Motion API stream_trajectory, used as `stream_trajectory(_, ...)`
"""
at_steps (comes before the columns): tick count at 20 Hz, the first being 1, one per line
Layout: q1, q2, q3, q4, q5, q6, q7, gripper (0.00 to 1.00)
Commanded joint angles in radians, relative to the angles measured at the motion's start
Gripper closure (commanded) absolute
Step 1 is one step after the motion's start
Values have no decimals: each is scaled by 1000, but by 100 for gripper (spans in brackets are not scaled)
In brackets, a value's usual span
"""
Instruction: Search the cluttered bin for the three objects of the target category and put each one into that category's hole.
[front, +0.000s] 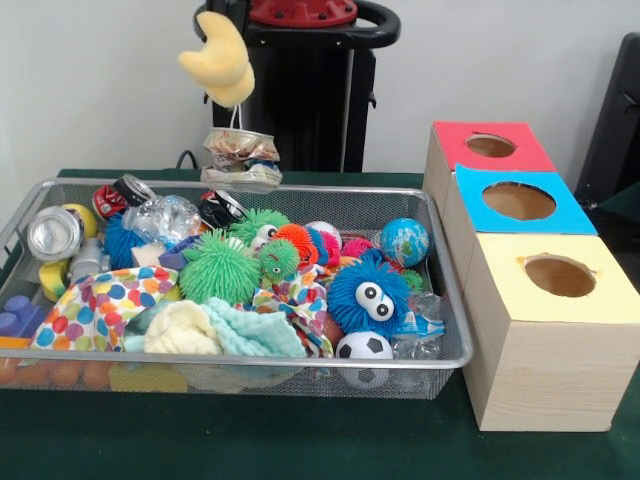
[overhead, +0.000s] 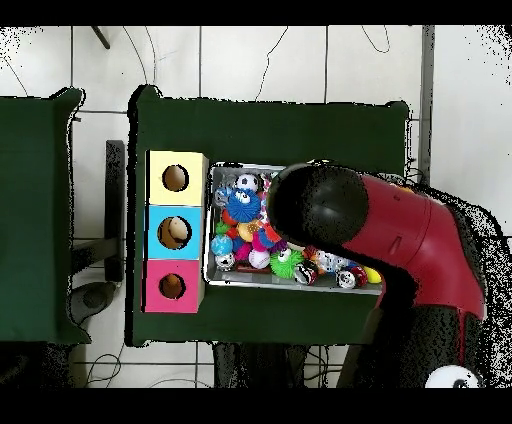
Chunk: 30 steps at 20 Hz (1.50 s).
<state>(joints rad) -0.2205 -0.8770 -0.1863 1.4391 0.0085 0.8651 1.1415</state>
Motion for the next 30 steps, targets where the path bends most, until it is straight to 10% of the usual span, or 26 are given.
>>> stream_trajectory(1, 3, 42, 8, -16, 39, 99, 290, 100)
stream_trajectory(30, 57, 84, -29, -93, 65, 145, 349, 100)
